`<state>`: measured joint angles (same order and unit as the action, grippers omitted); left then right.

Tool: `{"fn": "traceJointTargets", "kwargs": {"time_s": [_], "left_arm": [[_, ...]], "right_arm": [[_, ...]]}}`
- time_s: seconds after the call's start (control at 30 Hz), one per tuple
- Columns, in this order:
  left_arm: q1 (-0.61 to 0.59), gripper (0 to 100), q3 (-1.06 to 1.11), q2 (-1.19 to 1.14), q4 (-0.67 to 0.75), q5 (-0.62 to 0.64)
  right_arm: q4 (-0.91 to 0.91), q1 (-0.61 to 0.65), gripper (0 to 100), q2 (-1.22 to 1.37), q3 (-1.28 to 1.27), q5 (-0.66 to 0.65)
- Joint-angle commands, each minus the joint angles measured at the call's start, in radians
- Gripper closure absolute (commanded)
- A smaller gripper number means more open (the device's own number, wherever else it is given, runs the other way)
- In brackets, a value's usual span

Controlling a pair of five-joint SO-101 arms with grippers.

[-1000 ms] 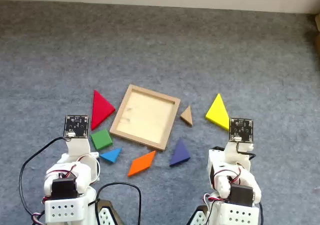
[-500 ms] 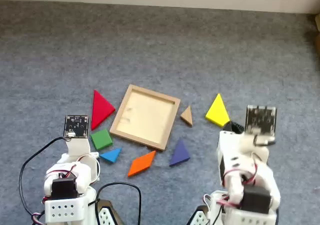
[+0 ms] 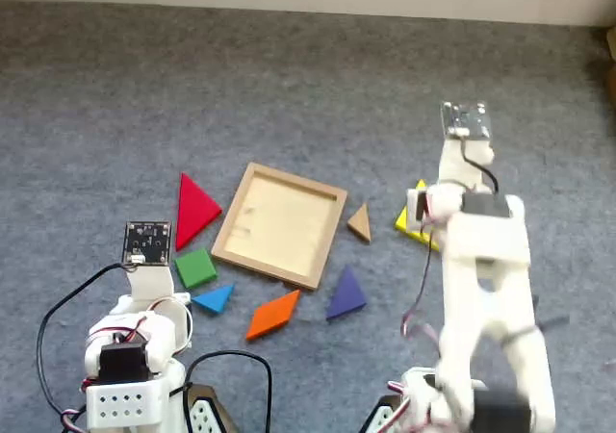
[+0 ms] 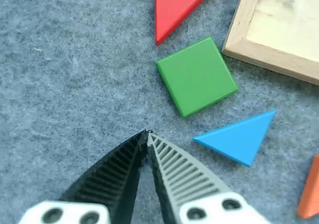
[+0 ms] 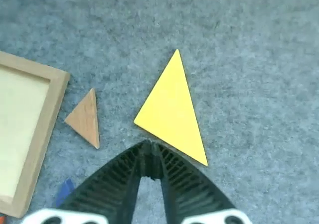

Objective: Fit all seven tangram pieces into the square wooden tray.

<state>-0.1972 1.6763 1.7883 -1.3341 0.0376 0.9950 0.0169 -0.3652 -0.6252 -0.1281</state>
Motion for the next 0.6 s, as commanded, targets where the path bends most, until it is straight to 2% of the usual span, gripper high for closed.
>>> {"fn": "traceJointTargets", "kwargs": {"time_s": [0.0,0.1,0.17,0.57], "left_arm": [[-0.001,99,0.019,0.031,-0.006,-0.008],[-0.001,99,0.019,0.031,-0.006,-0.008],[-0.001,99,0.019,0.031,-0.006,-0.008],[-0.001,99,0.019,0.031,-0.006,-0.008]], "right_arm": [[0.008,0.036,87.7,0.168,0.166,-0.008],[0.074,0.065,72.3,0.297,0.268,-0.003],[0.101,0.079,67.6,0.369,0.331,-0.005],[0.114,0.127,67.3,0.682,0.565,-0.006]]}}
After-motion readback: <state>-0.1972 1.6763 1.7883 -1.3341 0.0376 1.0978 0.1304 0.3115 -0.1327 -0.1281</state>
